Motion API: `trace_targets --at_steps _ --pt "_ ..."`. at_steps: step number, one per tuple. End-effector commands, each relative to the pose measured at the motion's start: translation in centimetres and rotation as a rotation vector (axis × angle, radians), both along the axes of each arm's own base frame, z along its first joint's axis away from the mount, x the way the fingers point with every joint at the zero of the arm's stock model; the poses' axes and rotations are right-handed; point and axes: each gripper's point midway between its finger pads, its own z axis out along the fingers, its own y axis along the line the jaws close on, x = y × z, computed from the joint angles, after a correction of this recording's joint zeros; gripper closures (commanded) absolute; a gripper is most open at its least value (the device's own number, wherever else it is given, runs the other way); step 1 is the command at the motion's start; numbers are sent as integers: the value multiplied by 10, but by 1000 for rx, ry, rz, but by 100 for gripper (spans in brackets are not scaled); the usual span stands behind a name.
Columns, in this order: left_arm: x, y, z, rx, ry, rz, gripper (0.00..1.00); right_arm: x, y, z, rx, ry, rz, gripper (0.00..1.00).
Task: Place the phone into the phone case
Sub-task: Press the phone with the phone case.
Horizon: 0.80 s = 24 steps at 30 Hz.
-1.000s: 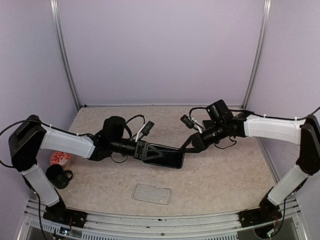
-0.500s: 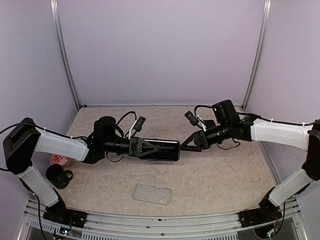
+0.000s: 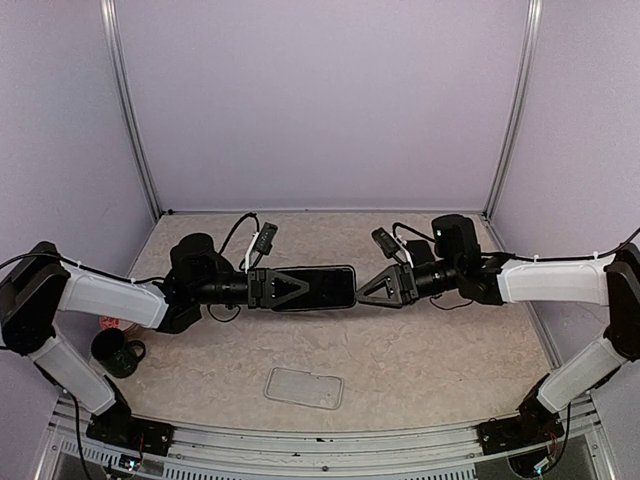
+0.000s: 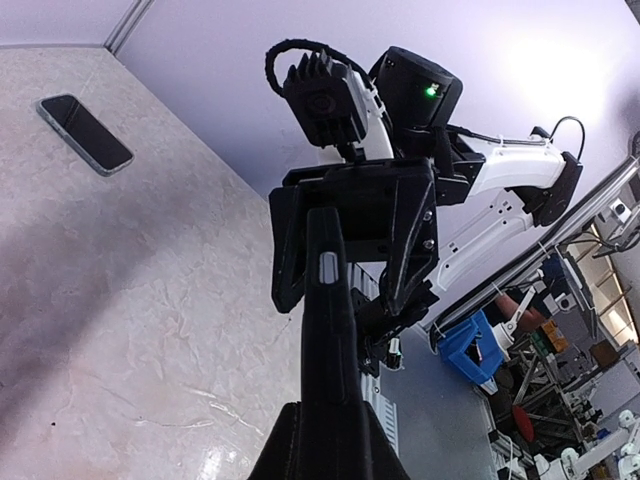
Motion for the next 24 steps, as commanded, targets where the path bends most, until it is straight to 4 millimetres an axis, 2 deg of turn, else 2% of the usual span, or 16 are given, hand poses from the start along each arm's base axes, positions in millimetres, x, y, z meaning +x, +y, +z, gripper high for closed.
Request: trace_targets --at_steps 1,10,16,21,24 --pt "-6 2 39 -97 -131 4 100 -7 9 22 88 -4 37 40" --pt "-11 2 43 -95 -172 12 100 -8 23 10 78 40 54 47" --pt "-14 3 48 -81 -214 21 100 -9 28 10 88 68 67 66" --pt "-14 0 44 -44 -235 31 100 -8 30 17 112 82 69 74" --pt "-14 0 45 -31 -254 46 100 -7 31 18 113 93 66 85"
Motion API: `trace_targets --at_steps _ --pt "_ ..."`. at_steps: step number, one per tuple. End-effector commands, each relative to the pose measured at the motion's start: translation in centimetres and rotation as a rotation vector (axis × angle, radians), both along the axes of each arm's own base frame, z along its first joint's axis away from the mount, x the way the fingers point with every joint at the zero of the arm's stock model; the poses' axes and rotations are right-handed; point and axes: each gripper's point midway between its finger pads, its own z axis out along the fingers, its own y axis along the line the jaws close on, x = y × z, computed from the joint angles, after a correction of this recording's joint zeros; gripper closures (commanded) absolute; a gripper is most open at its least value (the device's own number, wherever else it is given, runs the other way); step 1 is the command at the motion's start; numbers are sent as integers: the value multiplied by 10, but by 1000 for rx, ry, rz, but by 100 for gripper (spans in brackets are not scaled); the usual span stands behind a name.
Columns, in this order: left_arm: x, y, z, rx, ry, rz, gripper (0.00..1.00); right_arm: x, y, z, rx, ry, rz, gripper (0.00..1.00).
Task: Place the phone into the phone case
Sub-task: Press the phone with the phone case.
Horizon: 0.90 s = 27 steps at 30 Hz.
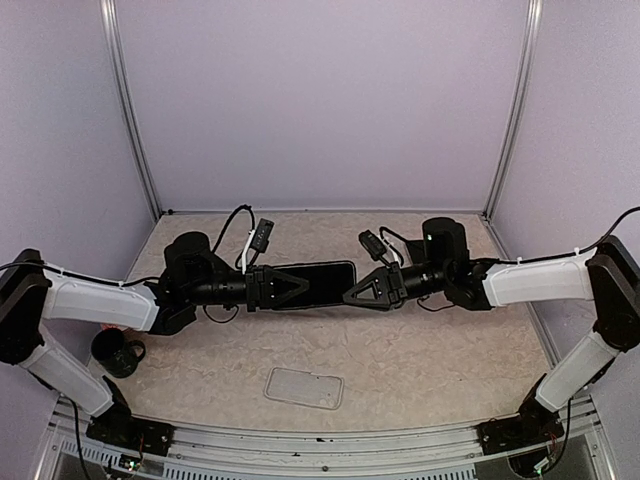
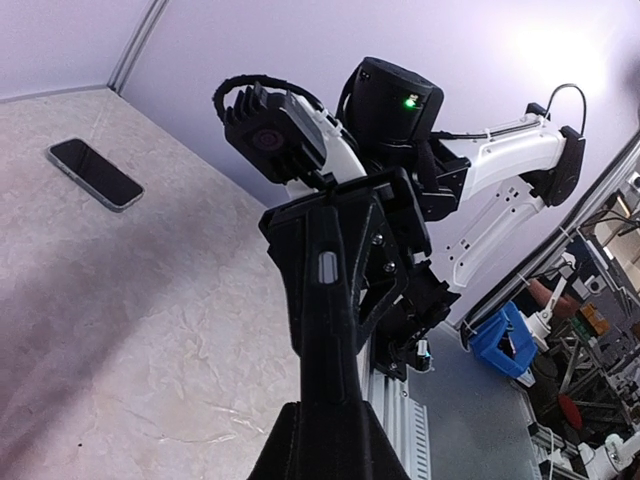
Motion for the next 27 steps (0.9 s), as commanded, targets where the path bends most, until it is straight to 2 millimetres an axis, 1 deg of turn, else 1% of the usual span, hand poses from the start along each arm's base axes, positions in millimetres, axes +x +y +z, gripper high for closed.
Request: trace_targets --at_steps 1,3,5,10,15,16,17,20,23,27 --pt "-6 0 31 -40 -132 9 100 0 6 10 33 1 17 88" --pt "-5 0 31 -27 -150 28 100 1 7 9 30 17 11 96" --pt "-5 1 33 -19 -174 47 100 2 7 8 26 33 5 100" --pt "-9 2 39 2 -233 77 100 1 8 12 57 58 10 100" --pt "-10 2 35 14 -220 79 100 3 10 19 58 43 11 100" --pt "-9 2 33 16 -215 80 100 4 10 19 47 33 8 93" --pt "-9 2 32 17 -206 79 100 6 10 17 27 23 0 83" --pt "-8 1 28 21 -183 77 100 16 8 9 -67 -42 -46 63" --pt "-6 2 25 25 -160 78 100 21 2 4 -146 -117 -73 49" --pt "-2 3 21 25 -124 71 100 19 -6 8 -191 -219 -69 36"
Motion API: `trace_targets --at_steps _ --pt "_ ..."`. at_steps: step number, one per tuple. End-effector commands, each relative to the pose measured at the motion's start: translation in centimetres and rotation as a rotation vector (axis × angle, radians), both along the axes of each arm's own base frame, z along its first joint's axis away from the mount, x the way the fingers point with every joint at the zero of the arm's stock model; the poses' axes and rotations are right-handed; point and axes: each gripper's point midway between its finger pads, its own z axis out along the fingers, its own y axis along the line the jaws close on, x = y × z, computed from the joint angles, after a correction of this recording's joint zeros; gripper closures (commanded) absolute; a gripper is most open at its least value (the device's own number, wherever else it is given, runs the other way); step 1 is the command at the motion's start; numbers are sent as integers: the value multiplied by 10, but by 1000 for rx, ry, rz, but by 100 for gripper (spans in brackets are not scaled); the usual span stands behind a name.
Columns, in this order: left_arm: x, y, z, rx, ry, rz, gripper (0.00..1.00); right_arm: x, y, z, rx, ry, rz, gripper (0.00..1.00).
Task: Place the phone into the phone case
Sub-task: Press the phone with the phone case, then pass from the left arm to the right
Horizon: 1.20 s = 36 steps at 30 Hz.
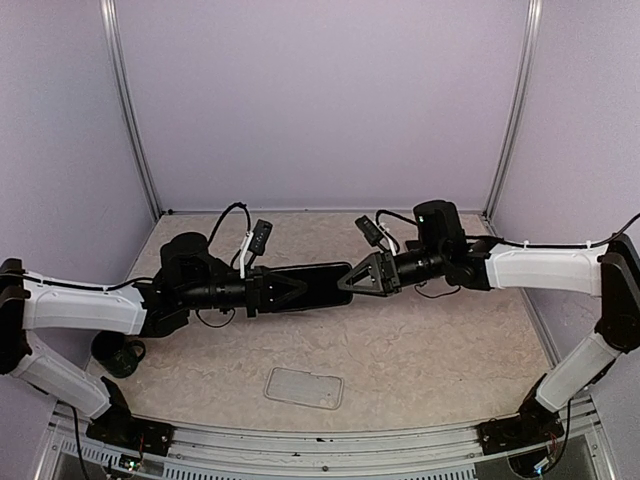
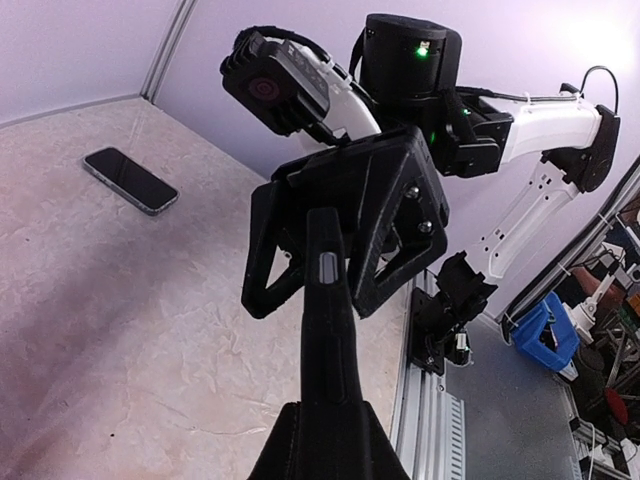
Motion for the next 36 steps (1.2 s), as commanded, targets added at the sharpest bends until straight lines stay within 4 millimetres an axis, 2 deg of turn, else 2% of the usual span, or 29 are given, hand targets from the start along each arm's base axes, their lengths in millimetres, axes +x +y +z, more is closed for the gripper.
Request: trace_targets --at_steps 1,4,7,13,21,27,36 --pt "3 -1 18 -54 -30 -18 100 -6 -14 -1 -104 -131 1 31" --pt "6 1 17 -58 -2 -19 100 -8 -22 6 -123 -220 5 18" --pt "8 0 15 -60 35 -32 100 -9 -30 8 -156 -299 2 1" --pt "12 -5 8 -49 118 -69 100 -7 -46 11 -216 -487 -35 1" --pt "14 -17 -8 -9 225 -111 100 -21 -54 28 -204 -807 -52 0" --pt "15 -25 -15 9 282 -133 100 -26 -47 20 -254 -905 -42 1" --pt "13 -37 -31 68 340 -161 100 -30 -21 -4 -403 -1037 -3 1"
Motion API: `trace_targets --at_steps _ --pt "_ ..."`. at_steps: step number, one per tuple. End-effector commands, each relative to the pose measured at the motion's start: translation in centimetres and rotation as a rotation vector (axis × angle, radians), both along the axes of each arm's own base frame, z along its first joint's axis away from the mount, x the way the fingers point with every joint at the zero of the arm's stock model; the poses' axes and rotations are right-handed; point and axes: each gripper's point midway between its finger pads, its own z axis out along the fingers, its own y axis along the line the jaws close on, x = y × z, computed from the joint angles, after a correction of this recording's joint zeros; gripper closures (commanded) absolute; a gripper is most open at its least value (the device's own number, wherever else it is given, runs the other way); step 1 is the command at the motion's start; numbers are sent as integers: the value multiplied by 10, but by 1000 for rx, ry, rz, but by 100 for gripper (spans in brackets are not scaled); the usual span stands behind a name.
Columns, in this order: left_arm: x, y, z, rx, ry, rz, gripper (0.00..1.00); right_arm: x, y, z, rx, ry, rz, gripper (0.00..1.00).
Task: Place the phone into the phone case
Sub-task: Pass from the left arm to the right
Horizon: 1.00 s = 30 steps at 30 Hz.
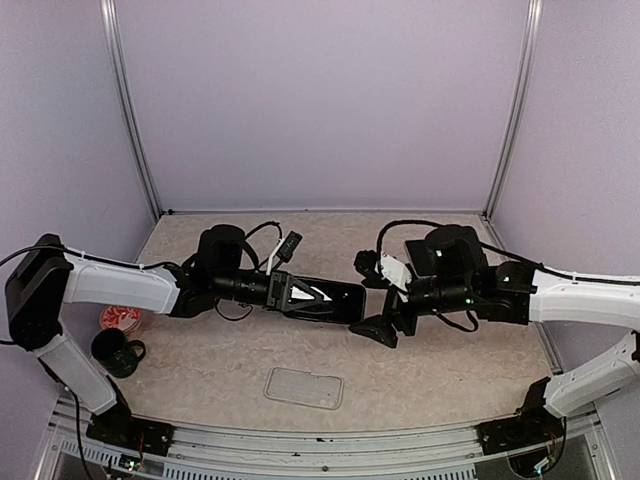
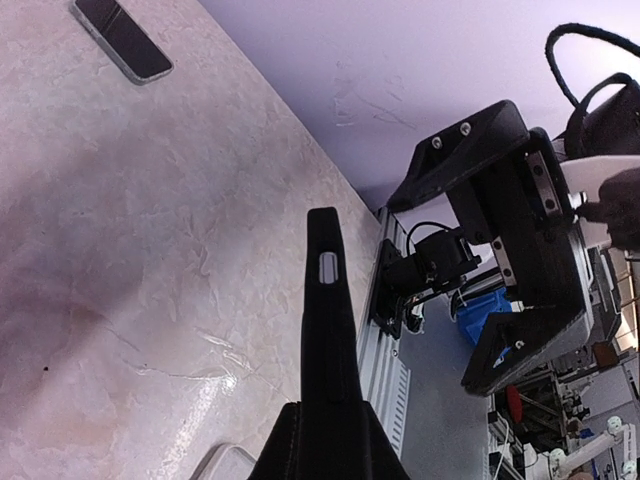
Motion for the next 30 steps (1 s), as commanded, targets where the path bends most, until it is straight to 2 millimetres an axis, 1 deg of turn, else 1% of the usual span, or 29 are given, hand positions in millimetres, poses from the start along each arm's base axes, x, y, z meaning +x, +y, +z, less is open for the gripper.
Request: trace_targets --at_steps 1,7,14,18,24,30 --pt "-3 -11 17 -38 -26 -50 100 9 11 -4 -73 -118 -34 1" --pt "-7 -14 8 -16 -7 -70 100 8 25 -17 -143 -144 -26 1" --pt "-8 -16 1 -1 8 -75 100 4 38 -25 -188 -178 -14 0" --pt "-10 -17 0 -1 12 -82 100 2 43 -29 -197 -181 -5 1" --pt "-12 -19 5 -10 4 -92 100 3 47 -32 -197 -173 -2 1" --pt "-11 -19 5 -9 12 -89 100 4 50 -36 -216 -179 -3 1"
